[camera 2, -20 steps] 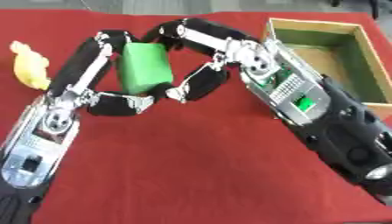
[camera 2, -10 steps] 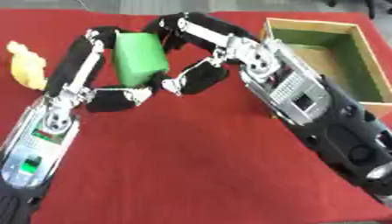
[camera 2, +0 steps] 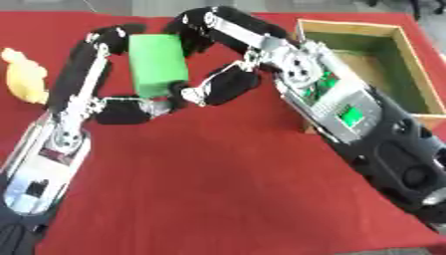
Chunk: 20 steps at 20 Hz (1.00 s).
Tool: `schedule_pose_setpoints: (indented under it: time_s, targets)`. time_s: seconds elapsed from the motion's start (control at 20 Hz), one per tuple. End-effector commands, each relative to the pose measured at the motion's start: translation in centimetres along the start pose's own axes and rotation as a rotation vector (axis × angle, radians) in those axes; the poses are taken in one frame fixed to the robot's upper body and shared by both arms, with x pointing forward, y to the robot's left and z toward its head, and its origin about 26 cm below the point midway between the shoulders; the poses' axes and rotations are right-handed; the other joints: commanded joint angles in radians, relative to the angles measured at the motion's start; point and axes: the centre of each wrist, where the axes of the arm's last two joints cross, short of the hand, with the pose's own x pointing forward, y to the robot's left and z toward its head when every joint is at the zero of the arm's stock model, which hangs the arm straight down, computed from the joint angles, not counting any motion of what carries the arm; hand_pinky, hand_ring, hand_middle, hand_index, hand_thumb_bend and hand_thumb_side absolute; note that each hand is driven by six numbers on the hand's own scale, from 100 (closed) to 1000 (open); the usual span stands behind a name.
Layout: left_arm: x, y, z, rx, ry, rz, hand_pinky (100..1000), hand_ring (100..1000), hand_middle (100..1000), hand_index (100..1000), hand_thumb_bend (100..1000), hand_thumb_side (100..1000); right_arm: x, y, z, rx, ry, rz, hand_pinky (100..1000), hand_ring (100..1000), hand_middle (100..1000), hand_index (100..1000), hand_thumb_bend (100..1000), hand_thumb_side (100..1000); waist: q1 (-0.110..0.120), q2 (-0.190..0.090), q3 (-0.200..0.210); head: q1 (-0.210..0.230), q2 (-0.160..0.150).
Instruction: Pick up the objects with one hand, pass them to the other hand, and then place them into the box on the other side of the table.
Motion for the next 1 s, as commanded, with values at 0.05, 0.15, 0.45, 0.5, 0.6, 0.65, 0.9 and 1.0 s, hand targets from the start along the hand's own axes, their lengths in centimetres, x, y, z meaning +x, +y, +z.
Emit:
schedule_pose_setpoints:
  time_s: [0.05, 0.15, 0.45, 0.5, 0.6, 0.65, 0.9, 1.0]
  targets:
    - [0.0, 0.2, -0.2, -0.038, -0.035, -0.057, 828, 761, 672, 868, 1000, 434, 0.6, -1.4, 0.8, -0.038, -0.01, 0.037, 781, 709, 315, 437, 365, 100, 0.002, -0.02, -0.004, -0.004, 0.001]
    - [-0.4, 0.2, -0.1, -0.069, -0.044, -0.092, 837, 767, 674, 868, 1000, 485, 0.5, -1.7, 1.1, -0.054, -0.008, 0.045, 781, 709, 315, 437, 368, 100, 0.002, -0.021, -0.006, -0.006, 0.002]
    - [-2.3, 1.2, 0.7, -0.066, 0.0, -0.159, 831, 760, 664, 857, 1000, 553, 0.0, -2.8, 2.5, -0.122, 0.02, 0.073, 779, 708, 316, 438, 367, 100, 0.009, -0.028, -0.014, -0.017, 0.007]
    - [-2.7, 1.5, 0.9, -0.057, 0.012, -0.163, 828, 759, 660, 855, 1000, 547, -0.2, -3.0, 2.8, -0.138, 0.029, 0.077, 779, 708, 317, 438, 365, 100, 0.011, -0.029, -0.016, -0.018, 0.008]
    - [-3.5, 1.8, 1.4, -0.043, 0.031, -0.171, 826, 757, 658, 854, 1000, 537, -0.6, -3.4, 3.4, -0.169, 0.046, 0.08, 779, 709, 319, 441, 362, 100, 0.015, -0.032, -0.023, -0.021, 0.009]
    - [-3.9, 2.1, 1.8, -0.038, 0.043, -0.178, 826, 757, 658, 854, 1000, 531, -0.8, -3.7, 3.7, -0.187, 0.057, 0.082, 779, 709, 320, 441, 361, 100, 0.017, -0.034, -0.027, -0.023, 0.009]
    - [-6.7, 3.8, 3.9, -0.029, 0.108, -0.251, 826, 757, 659, 847, 1000, 493, -2.3, -5.6, 6.2, -0.291, 0.143, 0.097, 782, 714, 331, 453, 254, 100, 0.037, -0.042, -0.041, -0.052, 0.002]
    - [-7.4, 5.0, 4.7, -0.014, 0.115, -0.283, 823, 755, 658, 839, 1000, 494, -3.0, -6.4, 7.4, -0.331, 0.184, 0.1, 783, 715, 333, 457, 314, 100, 0.045, -0.041, -0.042, -0.062, 0.001]
